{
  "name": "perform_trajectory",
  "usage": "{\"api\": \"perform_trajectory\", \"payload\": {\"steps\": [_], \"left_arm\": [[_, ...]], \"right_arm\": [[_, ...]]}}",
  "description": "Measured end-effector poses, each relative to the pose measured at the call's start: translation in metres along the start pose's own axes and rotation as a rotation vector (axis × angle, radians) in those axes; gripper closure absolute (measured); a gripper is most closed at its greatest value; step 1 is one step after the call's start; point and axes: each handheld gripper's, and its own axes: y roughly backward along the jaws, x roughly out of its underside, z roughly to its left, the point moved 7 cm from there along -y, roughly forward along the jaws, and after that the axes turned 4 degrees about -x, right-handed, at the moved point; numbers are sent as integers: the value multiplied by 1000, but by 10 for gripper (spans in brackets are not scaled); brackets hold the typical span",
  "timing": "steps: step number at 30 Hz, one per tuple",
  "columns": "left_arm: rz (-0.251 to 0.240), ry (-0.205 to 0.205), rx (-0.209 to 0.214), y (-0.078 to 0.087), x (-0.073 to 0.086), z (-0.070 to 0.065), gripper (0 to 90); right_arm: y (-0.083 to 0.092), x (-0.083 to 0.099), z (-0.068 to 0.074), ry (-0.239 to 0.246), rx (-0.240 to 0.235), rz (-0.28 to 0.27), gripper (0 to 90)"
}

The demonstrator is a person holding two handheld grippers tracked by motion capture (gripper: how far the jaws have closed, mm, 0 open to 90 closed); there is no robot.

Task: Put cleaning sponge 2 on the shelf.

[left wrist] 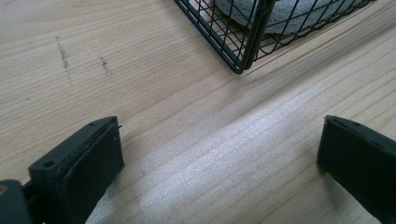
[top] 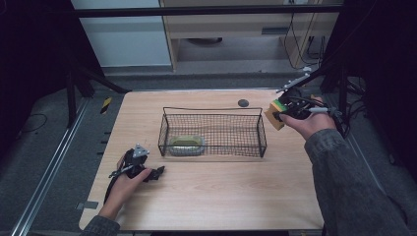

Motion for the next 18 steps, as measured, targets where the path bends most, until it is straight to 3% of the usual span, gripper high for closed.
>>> {"api": "perform_trajectory", "payload": {"steps": [12, 18], "left_arm": [[2, -1, 1, 0, 0, 0, 0], [1, -2, 2, 0, 0, 0, 0]], "right_arm": [[-13, -19, 2, 22, -10, -19, 645], [-21, -26, 12, 56, -27, -19, 644]]}}
